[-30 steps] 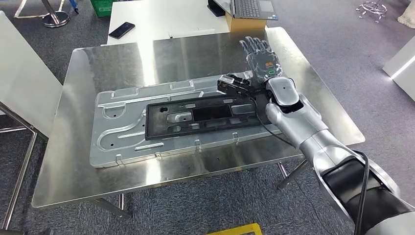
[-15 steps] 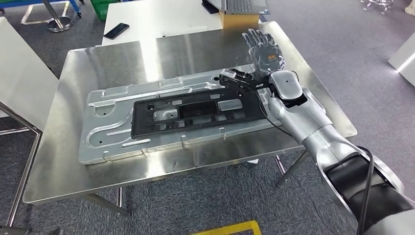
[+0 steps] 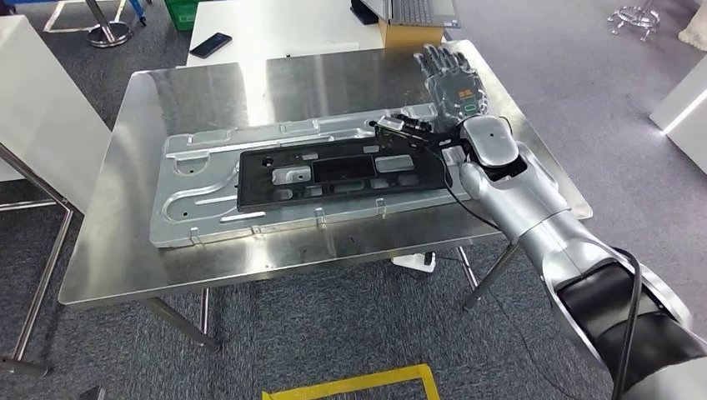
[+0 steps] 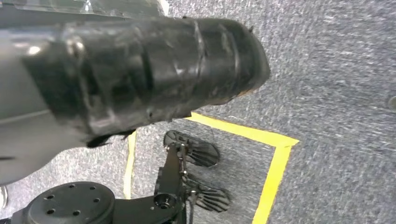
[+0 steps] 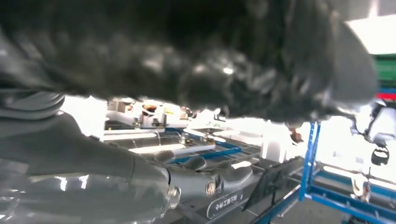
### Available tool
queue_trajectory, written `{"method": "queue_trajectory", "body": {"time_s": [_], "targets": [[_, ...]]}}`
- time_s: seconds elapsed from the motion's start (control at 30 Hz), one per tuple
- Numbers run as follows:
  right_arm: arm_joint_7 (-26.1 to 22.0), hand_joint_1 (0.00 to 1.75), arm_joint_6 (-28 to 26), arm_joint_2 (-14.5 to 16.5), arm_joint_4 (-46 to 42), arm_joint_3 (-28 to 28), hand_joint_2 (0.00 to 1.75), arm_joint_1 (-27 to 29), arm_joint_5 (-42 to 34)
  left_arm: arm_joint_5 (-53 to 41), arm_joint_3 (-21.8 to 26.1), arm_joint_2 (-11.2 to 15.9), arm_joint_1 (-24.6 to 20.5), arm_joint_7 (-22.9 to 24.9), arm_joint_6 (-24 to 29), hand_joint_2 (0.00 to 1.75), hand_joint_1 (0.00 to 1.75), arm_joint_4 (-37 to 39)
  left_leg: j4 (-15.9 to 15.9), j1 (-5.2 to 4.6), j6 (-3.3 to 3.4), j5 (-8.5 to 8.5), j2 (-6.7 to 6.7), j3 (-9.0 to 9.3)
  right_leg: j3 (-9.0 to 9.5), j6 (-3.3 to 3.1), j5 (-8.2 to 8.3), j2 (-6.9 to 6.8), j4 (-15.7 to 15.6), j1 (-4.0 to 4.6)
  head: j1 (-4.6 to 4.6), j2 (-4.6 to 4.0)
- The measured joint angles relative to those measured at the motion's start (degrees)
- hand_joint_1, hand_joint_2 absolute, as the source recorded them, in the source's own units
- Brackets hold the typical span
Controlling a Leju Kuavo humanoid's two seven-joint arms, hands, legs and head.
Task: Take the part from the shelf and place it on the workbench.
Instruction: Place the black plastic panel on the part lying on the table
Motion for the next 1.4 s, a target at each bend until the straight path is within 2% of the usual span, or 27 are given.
{"method": "queue_trajectory", "body": {"time_s": [0.07, 0.1, 0.13, 0.2, 0.27, 0.3, 0.33, 0.4, 0.47, 0.57, 0.6, 0.67, 0.7, 0.73, 0.8, 0.83, 0.9, 0.93, 0.97, 1.07, 1.1, 1.13, 1.17, 1.23, 1.3, 1.33, 1.4], "targets": [[0.0, 0.0, 0.1, -0.3, -0.1, 0.0, 0.0, 0.0, 0.0, 0.0, 0.0, -0.2, 0.0, 0.0, 0.0, 0.0, 0.0, 0.0, 0.1, 0.03, 0.16, 1.14, 0.01, -1.49, -1.61, 0.45, -5.02, 0.03, 7.1, -0.22, 0.19, 0.0], [0.0, 0.0, 0.2, -0.4, -0.1, 0.0, 0.0, 0.0, 0.0, 0.0, 0.0, -0.3, 0.0, 0.0, 0.0, 0.0, 0.0, 0.0, 0.2, 0.06, 0.07, 1.63, 0.01, -2.33, -1.77, 0.69, -5.87, 0.01, 9.7, -0.39, 0.21, 0.0], [0.0, 0.0, 0.2, -0.4, -0.1, 0.0, 0.0, 0.1, 0.0, 0.0, 0.0, -0.4, 0.0, 0.0, 0.0, 0.0, 0.0, 0.0, 0.5, 0.11, -0.07, 2.07, 0.01, -3.19, -1.15, 0.91, -5.52, 0.0, 10.7, -0.58, 0.2, 0.0], [0.1, 0.0, 0.3, -0.5, -0.4, 0.0, 0.0, 0.1, 0.1, 0.0, 0.0, -0.5, 0.0, 0.1, 0.0, 0.0, 0.0, 0.0, 1.4, 0.28, -0.47, 2.74, 0.0, -4.84, 2.95, 1.27, -2.8, -0.01, 6.9, -0.96, 0.21, 0.0], [0.1, 0.0, 0.5, -0.6, -1.0, 0.0, 0.0, 0.0, 0.2, 0.0, 0.0, -0.6, 0.0, 0.3, 0.1, 0.0, 0.0, 0.0, 2.2, 0.33, -1.06, 3.25, -0.07, -6.19, 8.04, 1.23, -2.36, 0.19, -0.2, -0.97, 0.18, 0.0], [0.2, 0.0, 0.6, -0.7, -1.3, 0.0, 0.0, 0.0, 0.2, 0.0, 0.0, -0.6, 0.0, 0.3, 0.1, 0.0, 0.0, 0.0, 2.5, 0.31, -1.42, 3.58, -0.13, -6.61, 9.45, 0.96, -2.71, 0.31, -2.7, -0.86, 0.17, 0.0], [0.3, 0.0, 0.8, -0.8, -1.5, 0.0, 0.0, 0.0, 0.2, 0.0, 0.0, -0.7, 0.0, 0.4, 0.2, 0.0, 0.0, 0.0, 2.4, 0.28, -1.81, 4.05, -0.22, -6.93, 9.84, 0.55, -3.12, 0.42, -3.9, -0.65, 0.17, 0.0], [0.5, 0.0, 1.0, -0.9, -1.8, 0.0, 0.0, 0.1, 0.3, -0.1, -0.1, -0.8, 0.1, 0.5, 0.2, 0.0, 0.0, 0.0, 2.1, 0.49, -2.51, 4.98, -0.5, -7.44, 9.14, -0.44, -2.22, 0.34, -4.4, -0.55, 0.2, 0.0], [0.7, 0.0, 1.3, -0.9, -2.1, 0.0, 0.0, 0.2, 0.3, -0.1, -0.3, -0.9, 0.2, 0.6, 0.3, 0.0, 0.0, 0.0, 3.6, 0.76, -3.15, 3.12, -0.64, -8.82, 8.03, -1.35, -0.79, 0.13, -4.8, -0.68, 0.1, 0.0], [0.8, 0.0, 1.6, -1.1, -2.8, 0.0, 0.0, 0.3, 0.3, -0.2, -0.6, -1.3, 0.2, 0.9, 0.4, 0.0, 0.0, 0.0, 13.2, 0.9, -3.76, -4.82, -0.59, -11.73, 5.9, -2.11, 1.14, -0.07, -5.1, -0.58, -0.12, 0.0], [0.8, 0.0, 1.8, -1.1, -2.9, 0.0, 0.0, 0.4, 0.4, -0.2, -0.6, -1.4, 0.2, 1.0, 0.4, 0.0, 0.0, 0.0, 16.3, 0.91, -3.78, -6.28, -0.6, -12.18, 5.24, -2.19, 1.64, -0.09, -5.1, -0.46, -0.13, 0.0], [0.9, 0.0, 2.3, -1.3, -3.2, 0.0, 0.0, 0.7, 0.7, -0.3, -0.7, -1.6, 0.2, 1.2, 0.5, 0.0, 0.0, 0.0, 18.0, 0.82, -3.48, -5.09, -0.61, -10.54, 3.66, -2.21, 2.81, -0.09, -5.0, -0.21, -0.11, 0.0], [1.0, 0.0, 2.5, -1.4, -3.4, 0.0, 0.0, 0.8, 0.8, -0.3, -0.7, -1.7, 0.2, 1.2, 0.6, 0.0, 0.0, 0.0, 16.1, 0.72, -3.2, -3.59, -0.61, -8.26, 2.87, -2.16, 3.42, -0.07, -4.9, -0.12, -0.09, 0.0], [1.0, 0.0, 2.7, -1.5, -3.6, 0.0, 0.0, 0.8, 0.9, -0.3, -0.7, -1.7, 0.1, 1.3, 0.7, 0.0, 0.0, 0.0, 12.7, 0.57, -2.83, -2.66, -0.61, -5.0, 2.13, -2.05, 4.05, -0.06, -4.9, -0.04, -0.09, 0.0], [1.2, 0.0, 2.9, -2.0, -4.2, 0.0, 0.0, 0.8, 1.1, -0.4, -0.7, -1.8, -0.1, 1.4, 0.8, 0.0, 0.0, 0.0, 4.7, 0.15, -2.21, -3.43, -0.62, 1.01, 1.31, -1.6, 5.16, -0.12, -4.9, 0.09, -0.04, 0.0], [1.3, 0.0, 3.0, -2.2, -4.4, 0.0, 0.0, 0.7, 1.1, -0.4, -0.7, -1.8, -0.2, 1.4, 0.8, 0.0, 0.0, 0.0, 2.2, -0.04, -1.98, -4.06, -0.65, 2.49, 1.21, -1.33, 5.72, -0.19, -5.0, 0.08, -0.07, 0.0], [1.3, 0.0, 3.3, -2.5, -4.8, 0.0, 0.0, 0.7, 1.2, -0.4, -0.7, -1.9, -0.3, 1.4, 0.8, 0.0, 0.0, 0.0, 0.9, -0.08, -1.56, -3.57, -0.63, 2.59, 1.13, -0.71, 6.77, -0.25, -5.6, 0.07, -0.14, 0.0], [1.3, 0.0, 3.5, -2.7, -4.9, 0.0, 0.0, 0.7, 1.3, -0.4, -0.7, -1.9, -0.3, 1.4, 0.8, 0.0, 0.0, 0.0, 0.7, 0.03, -1.25, -2.89, -0.52, 2.24, 0.9, -0.43, 6.44, -0.2, -5.4, 0.04, -0.2, 0.0], [1.3, 0.0, 3.6, -2.9, -5.0, 0.0, 0.0, 0.7, 1.3, -0.4, -0.7, -2.0, -0.3, 1.4, 0.8, 0.0, 0.0, 0.0, 0.5, 0.17, -0.8, -2.17, -0.38, 1.8, 0.38, -0.17, 4.91, -0.15, -4.3, 0.03, -0.12, 0.0], [1.3, 0.0, 3.9, -3.3, -5.3, 0.0, 0.0, 0.7, 1.4, -0.3, -0.7, -2.3, -0.2, 1.3, 0.7, 0.0, 0.0, 0.0, 0.6, 0.22, 0.11, -0.11, -0.17, -0.55, -1.97, 0.34, -3.55, -0.07, 4.8, -0.18, 0.12, 0.0], [1.3, 0.0, 4.0, -3.4, -5.3, 0.0, 0.0, 0.7, 1.4, -0.3, -0.7, -2.3, -0.2, 1.3, 0.6, 0.0, 0.0, 0.0, 0.8, 0.18, 0.11, 0.45, -0.17, -1.45, -2.43, 0.47, -5.0, -0.08, 8.2, -0.24, 0.11, 0.0], [1.3, 0.0, 4.0, -3.4, -5.3, 0.0, 0.0, 0.8, 1.5, -0.3, -0.7, -2.4, -0.2, 1.3, 0.6, 0.0, 0.0, 0.0, 1.1, 0.16, 0.07, 1.0, -0.17, -2.44, -2.27, 0.58, -5.0, -0.08, 10.5, -0.28, 0.11, 0.0], [1.3, 0.0, 4.1, -3.4, -5.4, 0.0, 0.0, 0.8, 1.5, -0.3, -0.7, -2.5, -0.2, 1.3, 0.6, 0.0, 0.0, 0.0, 1.5, 0.15, -0.01, 1.52, -0.17, -3.48, -1.29, 0.65, -3.83, -0.08, 11.0, -0.32, 0.1, 0.0], [1.4, 0.0, 4.1, -3.6, -5.6, 0.0, 0.0, 0.8, 1.6, -0.3, -0.7, -2.7, -0.2, 1.3, 0.5, 0.0, 0.0, 0.0, 2.4, 0.15, -0.32, 2.33, -0.21, -5.41, 3.25, 0.61, -1.4, -0.05, 6.5, -0.43, 0.12, 0.0], [1.4, 0.0, 4.1, -3.9, -6.1, 0.0, 0.0, 0.8, 1.7, -0.4, -0.8, -2.8, -0.2, 1.3, 0.4, 0.0, 0.0, 0.0, 3.1, 0.05, -0.88, 3.04, -0.32, -6.71, 8.28, 0.36, -2.34, 0.09, -0.7, -0.24, 0.07, 0.0], [1.5, 0.0, 4.1, -4.0, -6.4, 0.0, 0.0, 0.7, 1.7, -0.4, -0.8, -2.8, -0.2, 1.3, 0.4, 0.0, 0.0, 0.0, 3.2, 0.04, -1.21, 3.49, -0.37, -7.05, 9.55, 0.16, -3.17, 0.16, -3.0, -0.08, 0.09, 0.0], [1.6, 0.0, 4.3, -4.2, -6.6, 0.0, 0.0, 0.7, 1.9, -0.4, -0.8, -2.9, -0.1, 1.3, 0.3, 0.0, 0.0, 0.0, 2.9, 0.06, -1.84, 4.66, -0.54, -7.51, 9.6, -0.41, -2.83, 0.13, -4.3, 0.12, 0.16, 0.0]]}}
